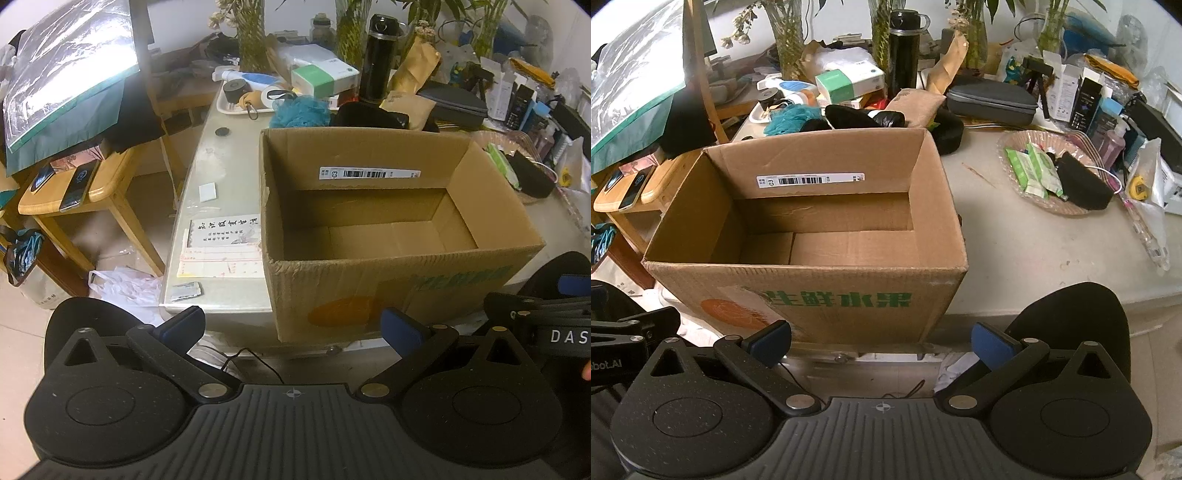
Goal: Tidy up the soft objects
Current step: 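Move the left tool toward the blue mesh loofah beyond the cardboard box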
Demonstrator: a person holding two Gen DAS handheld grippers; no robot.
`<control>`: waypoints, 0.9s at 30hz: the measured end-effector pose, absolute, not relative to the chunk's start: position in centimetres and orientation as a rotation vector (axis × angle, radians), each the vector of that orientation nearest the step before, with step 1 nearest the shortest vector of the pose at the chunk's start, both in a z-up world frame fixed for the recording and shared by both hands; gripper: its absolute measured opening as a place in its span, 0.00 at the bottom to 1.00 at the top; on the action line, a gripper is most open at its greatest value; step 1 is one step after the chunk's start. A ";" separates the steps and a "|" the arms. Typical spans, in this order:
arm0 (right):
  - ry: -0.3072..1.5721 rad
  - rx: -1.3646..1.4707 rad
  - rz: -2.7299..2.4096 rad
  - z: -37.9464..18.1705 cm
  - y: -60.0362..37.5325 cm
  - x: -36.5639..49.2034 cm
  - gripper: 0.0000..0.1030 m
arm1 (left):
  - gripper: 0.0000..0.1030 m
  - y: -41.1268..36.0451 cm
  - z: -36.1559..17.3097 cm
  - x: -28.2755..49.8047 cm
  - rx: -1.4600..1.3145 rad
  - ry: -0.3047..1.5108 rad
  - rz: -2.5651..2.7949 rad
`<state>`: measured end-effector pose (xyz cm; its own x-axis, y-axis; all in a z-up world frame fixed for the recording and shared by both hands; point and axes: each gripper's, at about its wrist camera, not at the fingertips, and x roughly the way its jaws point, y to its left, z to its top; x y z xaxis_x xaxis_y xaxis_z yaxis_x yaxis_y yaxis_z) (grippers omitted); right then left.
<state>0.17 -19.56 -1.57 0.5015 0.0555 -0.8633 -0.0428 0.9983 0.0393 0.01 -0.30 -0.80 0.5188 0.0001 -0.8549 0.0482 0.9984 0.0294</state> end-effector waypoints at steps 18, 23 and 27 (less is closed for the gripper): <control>1.019 -0.006 0.030 0.1 -20.0 0.3 1.00 | 1.00 0.0 0.2 0.1 0.025 0.992 -0.074; 1.012 -0.012 0.025 0.5 -20.2 0.6 1.00 | 1.00 -0.2 0.6 0.5 0.041 0.982 -0.075; 1.003 -0.013 0.030 1.0 -20.5 1.2 1.00 | 1.00 -0.2 1.2 0.9 0.052 0.975 -0.076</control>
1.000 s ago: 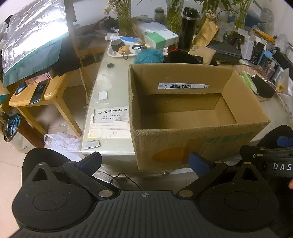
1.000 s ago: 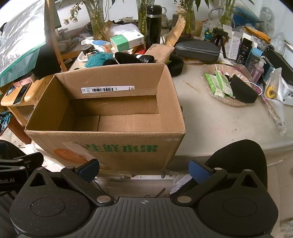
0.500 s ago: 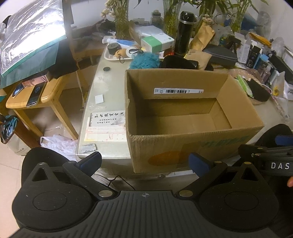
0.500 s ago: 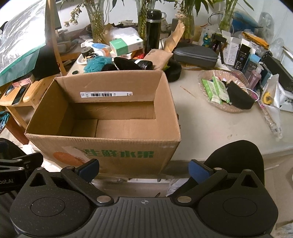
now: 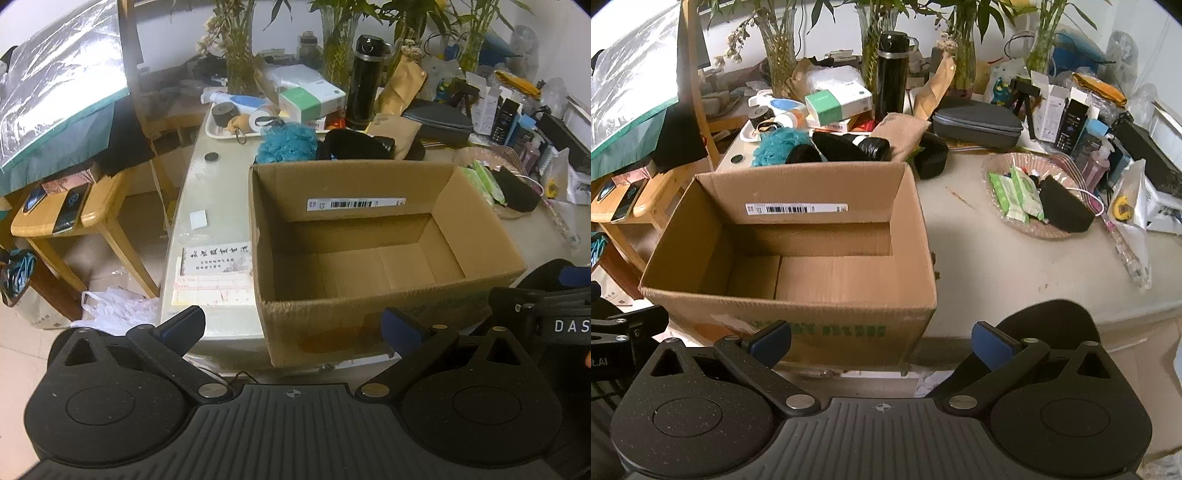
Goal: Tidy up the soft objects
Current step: 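Move the left tool toward the blue mesh loofah beyond the cardboard box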
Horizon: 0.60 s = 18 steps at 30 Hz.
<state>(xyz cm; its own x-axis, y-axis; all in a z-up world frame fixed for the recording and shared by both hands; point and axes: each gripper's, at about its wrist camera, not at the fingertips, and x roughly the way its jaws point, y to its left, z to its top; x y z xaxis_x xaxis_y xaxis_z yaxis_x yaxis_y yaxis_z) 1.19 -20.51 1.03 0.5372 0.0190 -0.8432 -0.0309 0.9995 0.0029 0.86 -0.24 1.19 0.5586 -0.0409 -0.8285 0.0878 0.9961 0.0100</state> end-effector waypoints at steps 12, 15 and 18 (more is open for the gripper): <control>0.996 -0.030 0.027 1.4 -21.0 2.6 1.00 | 1.00 0.5 1.8 2.2 0.000 0.972 -0.093; 0.994 -0.029 0.022 1.4 -21.4 2.9 1.00 | 1.00 0.4 2.1 2.5 0.004 0.970 -0.091; 0.988 -0.028 0.020 1.6 -21.8 3.3 1.00 | 1.00 0.4 2.4 2.9 0.021 0.970 -0.091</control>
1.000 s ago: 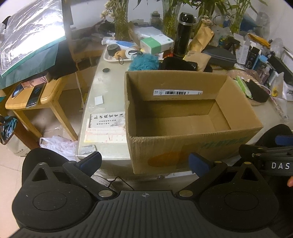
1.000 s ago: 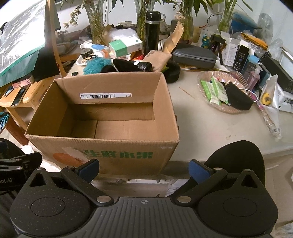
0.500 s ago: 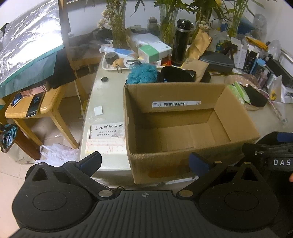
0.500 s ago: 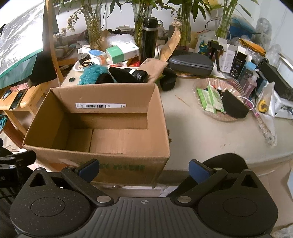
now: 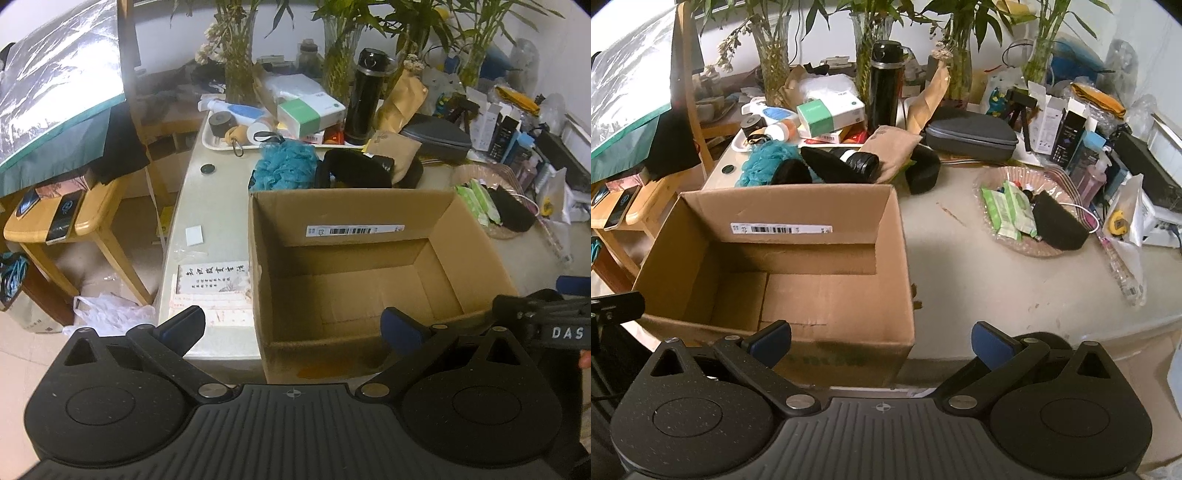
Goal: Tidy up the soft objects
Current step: 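Move the left tool toward the blue mesh loofah beyond the cardboard box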
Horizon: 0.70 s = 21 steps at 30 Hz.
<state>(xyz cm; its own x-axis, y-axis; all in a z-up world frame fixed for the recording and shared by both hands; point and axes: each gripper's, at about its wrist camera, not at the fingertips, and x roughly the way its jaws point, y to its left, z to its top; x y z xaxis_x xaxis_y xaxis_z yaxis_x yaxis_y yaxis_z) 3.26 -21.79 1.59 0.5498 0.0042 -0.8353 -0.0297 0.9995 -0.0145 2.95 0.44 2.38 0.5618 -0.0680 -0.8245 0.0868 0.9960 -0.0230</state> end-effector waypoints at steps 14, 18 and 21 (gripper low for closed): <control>0.952 -0.049 0.040 2.9 -23.0 6.2 1.00 | 1.00 0.2 4.7 6.2 0.068 0.926 -0.050; 0.943 -0.048 0.035 3.3 -23.3 6.8 1.00 | 1.00 -0.1 4.6 6.6 0.083 0.933 -0.062; 0.940 -0.046 0.035 3.4 -23.6 7.0 1.00 | 1.00 0.0 4.3 6.8 0.088 0.942 -0.072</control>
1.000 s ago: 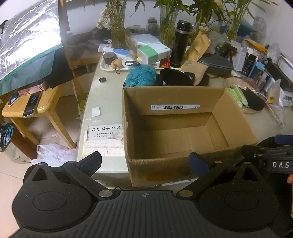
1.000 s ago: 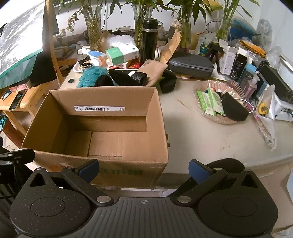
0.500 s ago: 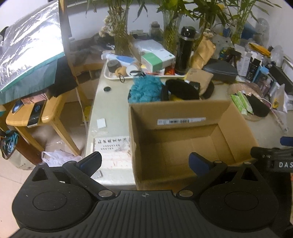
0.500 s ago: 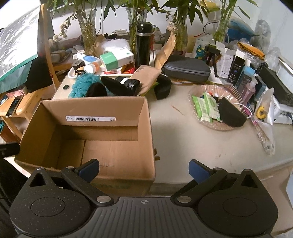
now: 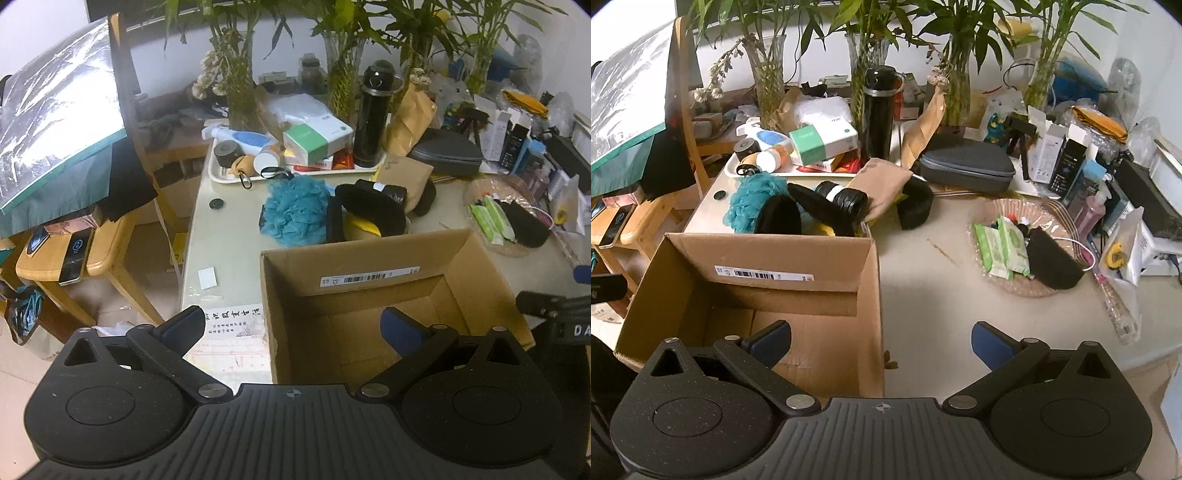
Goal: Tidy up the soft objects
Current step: 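Move the left tool toward the blue mesh loofah beyond the cardboard box, then close the left tool on the blue mesh loofah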
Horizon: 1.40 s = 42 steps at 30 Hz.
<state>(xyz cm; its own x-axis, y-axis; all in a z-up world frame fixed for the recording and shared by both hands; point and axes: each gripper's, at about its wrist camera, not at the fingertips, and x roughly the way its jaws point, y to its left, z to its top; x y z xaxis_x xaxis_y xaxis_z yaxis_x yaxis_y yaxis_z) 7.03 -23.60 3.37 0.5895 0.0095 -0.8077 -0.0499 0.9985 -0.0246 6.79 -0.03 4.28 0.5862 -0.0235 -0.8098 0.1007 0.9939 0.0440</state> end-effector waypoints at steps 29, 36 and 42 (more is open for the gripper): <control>0.905 -0.020 0.059 1.0 -28.0 13.0 1.00 | 1.00 3.5 2.8 14.7 0.038 0.846 -0.237; 0.886 -0.012 0.110 -0.3 -28.0 15.7 1.00 | 1.00 4.5 1.0 18.3 0.012 0.851 -0.269; 0.854 0.006 0.160 -1.1 -28.3 17.7 1.00 | 0.99 5.5 -1.2 21.8 -0.026 0.855 -0.287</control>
